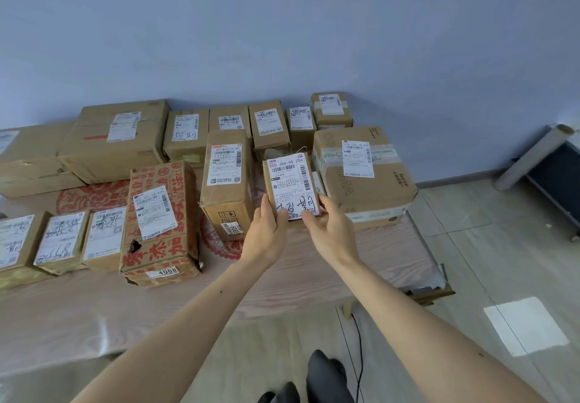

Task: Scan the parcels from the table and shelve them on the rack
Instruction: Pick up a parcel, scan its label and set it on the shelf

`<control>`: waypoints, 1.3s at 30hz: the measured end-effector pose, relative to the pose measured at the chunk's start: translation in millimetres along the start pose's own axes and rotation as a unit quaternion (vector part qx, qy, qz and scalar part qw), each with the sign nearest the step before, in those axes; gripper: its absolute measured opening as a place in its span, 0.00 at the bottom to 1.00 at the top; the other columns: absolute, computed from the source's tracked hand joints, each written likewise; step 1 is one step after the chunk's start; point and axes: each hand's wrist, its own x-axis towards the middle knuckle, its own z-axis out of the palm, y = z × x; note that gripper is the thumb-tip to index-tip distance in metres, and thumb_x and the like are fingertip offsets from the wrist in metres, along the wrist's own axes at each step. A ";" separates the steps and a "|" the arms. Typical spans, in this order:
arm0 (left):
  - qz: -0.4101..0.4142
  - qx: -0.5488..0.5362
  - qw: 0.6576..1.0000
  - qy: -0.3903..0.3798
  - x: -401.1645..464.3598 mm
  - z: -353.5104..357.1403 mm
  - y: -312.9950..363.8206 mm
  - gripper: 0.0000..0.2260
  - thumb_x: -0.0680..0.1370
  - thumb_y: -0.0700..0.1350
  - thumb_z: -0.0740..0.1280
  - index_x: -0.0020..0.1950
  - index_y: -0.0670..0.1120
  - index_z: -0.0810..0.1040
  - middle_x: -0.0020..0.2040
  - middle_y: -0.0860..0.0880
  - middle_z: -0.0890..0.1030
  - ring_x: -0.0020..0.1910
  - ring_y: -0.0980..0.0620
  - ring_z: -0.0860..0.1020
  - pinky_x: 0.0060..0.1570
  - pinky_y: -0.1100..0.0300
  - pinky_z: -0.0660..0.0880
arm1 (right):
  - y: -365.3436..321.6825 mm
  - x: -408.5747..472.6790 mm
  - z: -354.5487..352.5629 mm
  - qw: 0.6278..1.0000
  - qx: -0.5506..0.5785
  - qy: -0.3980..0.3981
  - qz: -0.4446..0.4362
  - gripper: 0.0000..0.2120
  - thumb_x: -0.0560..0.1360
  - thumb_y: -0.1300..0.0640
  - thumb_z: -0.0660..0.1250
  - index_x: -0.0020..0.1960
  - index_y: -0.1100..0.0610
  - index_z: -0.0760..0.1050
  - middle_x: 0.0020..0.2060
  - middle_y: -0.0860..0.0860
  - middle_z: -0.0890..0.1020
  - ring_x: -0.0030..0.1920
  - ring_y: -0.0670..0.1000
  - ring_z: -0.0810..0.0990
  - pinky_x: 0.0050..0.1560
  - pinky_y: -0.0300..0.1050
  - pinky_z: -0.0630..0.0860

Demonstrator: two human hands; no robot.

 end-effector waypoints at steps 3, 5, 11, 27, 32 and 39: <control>0.043 -0.024 0.999 0.013 3.1 2.2 22.5 0.27 0.80 0.61 0.51 0.74 0.49 0.63 0.64 0.45 0.76 0.62 0.47 0.73 0.59 0.45 0.74 | -6.3 3.6 -17.5 0.999 0.014 0.028 -0.007 0.17 0.79 0.48 0.67 0.66 0.48 0.74 0.56 0.39 0.83 0.53 0.40 0.81 0.57 0.48 0.79; 0.059 -0.048 0.997 0.004 7.9 7.2 37.9 0.27 0.79 0.61 0.52 0.76 0.52 0.62 0.67 0.48 0.74 0.65 0.48 0.71 0.63 0.45 0.72 | -6.7 7.5 -30.1 0.999 0.023 0.043 -0.009 0.17 0.78 0.47 0.67 0.67 0.47 0.74 0.56 0.38 0.83 0.51 0.40 0.81 0.56 0.51 0.80; 0.088 -0.111 0.988 -0.054 31.1 32.5 87.0 0.26 0.81 0.56 0.56 0.79 0.52 0.58 0.72 0.53 0.71 0.73 0.51 0.65 0.73 0.45 0.63 | 2.0 24.1 -76.3 0.995 0.034 0.089 -0.003 0.21 0.79 0.46 0.67 0.71 0.45 0.70 0.58 0.34 0.78 0.54 0.36 0.78 0.56 0.40 0.76; 0.068 -0.162 0.975 -0.134 111.5 150.4 216.7 0.13 0.85 0.52 0.54 0.66 0.50 0.55 0.62 0.52 0.76 0.64 0.48 0.73 0.64 0.44 0.69 | 75.9 119.0 -212.9 0.990 0.050 0.134 0.018 0.19 0.78 0.45 0.68 0.68 0.45 0.72 0.61 0.42 0.78 0.59 0.44 0.78 0.59 0.50 0.80; 0.087 -0.139 0.975 -0.149 134.5 193.7 249.9 0.35 0.79 0.56 0.53 0.81 0.53 0.39 0.78 0.47 0.65 0.74 0.46 0.66 0.74 0.43 0.60 | 113.1 152.7 -252.2 0.991 0.045 0.126 0.018 0.20 0.79 0.46 0.68 0.69 0.46 0.70 0.62 0.42 0.78 0.58 0.42 0.77 0.59 0.46 0.80; 0.188 0.034 0.970 -0.153 160.3 237.3 265.9 0.32 0.85 0.57 0.51 0.81 0.54 0.33 0.81 0.53 0.57 0.73 0.46 0.70 0.69 0.48 0.66 | 158.1 177.2 -280.9 0.994 0.024 0.106 0.007 0.20 0.81 0.46 0.64 0.72 0.44 0.68 0.59 0.37 0.74 0.61 0.46 0.77 0.58 0.48 0.81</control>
